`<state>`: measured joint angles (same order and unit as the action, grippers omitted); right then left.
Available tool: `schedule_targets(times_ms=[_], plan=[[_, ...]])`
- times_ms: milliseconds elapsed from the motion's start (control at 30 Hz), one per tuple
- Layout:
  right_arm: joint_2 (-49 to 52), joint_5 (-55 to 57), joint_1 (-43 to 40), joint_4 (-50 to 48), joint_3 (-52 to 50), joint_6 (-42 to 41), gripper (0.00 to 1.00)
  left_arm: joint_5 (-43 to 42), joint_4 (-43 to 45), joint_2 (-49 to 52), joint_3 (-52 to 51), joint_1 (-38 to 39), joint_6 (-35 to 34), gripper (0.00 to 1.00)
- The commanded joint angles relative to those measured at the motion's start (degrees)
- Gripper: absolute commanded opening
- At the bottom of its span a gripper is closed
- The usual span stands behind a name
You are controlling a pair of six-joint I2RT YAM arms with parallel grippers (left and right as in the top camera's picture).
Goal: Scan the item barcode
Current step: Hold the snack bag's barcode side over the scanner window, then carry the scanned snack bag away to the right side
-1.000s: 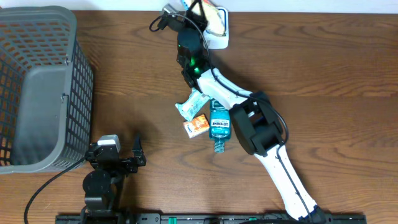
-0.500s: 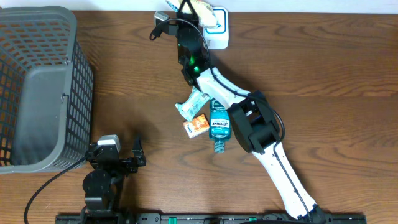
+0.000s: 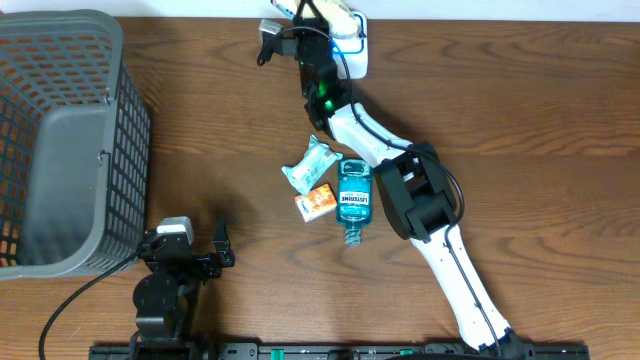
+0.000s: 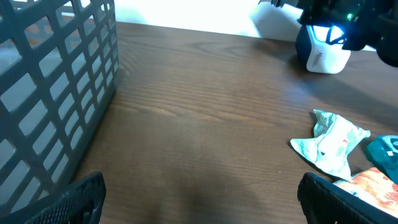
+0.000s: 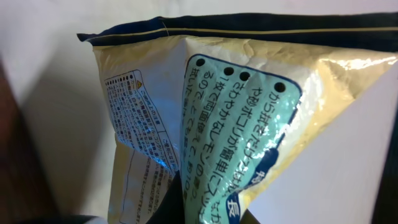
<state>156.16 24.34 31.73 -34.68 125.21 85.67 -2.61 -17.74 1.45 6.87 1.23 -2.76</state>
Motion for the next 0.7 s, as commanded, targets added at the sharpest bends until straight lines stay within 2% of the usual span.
schedule_targets(times_ms=[0, 233, 467, 600, 667], plan=[[0.1, 0.8, 0.0, -0.1, 1.8, -0.8, 0.01, 0.5, -0.2, 0.0, -1.4, 0.1, 0.5, 0.98], [-6.8, 7.3, 0.2, 9.8, 1.8, -6.1, 0.01, 0.5, -0.2, 0.0, -1.4, 0.1, 0.5, 0.98], [-23.5, 11.8, 1.0, 35.3, 1.7, -15.5, 0.01, 0.5, -0.2, 0.0, -1.4, 0.1, 0.5, 0.98], [-31.8, 19.0, 0.4, 46.2, 1.7, -31.4, 0.01, 0.5, -0.2, 0.0, -1.4, 0.1, 0.5, 0.98], [-34.5, 26.0, -1.0, 53.0, 1.7, -43.3, 0.01, 0.5, -0.2, 0.0, -1.4, 0.1, 0.5, 0.98]])
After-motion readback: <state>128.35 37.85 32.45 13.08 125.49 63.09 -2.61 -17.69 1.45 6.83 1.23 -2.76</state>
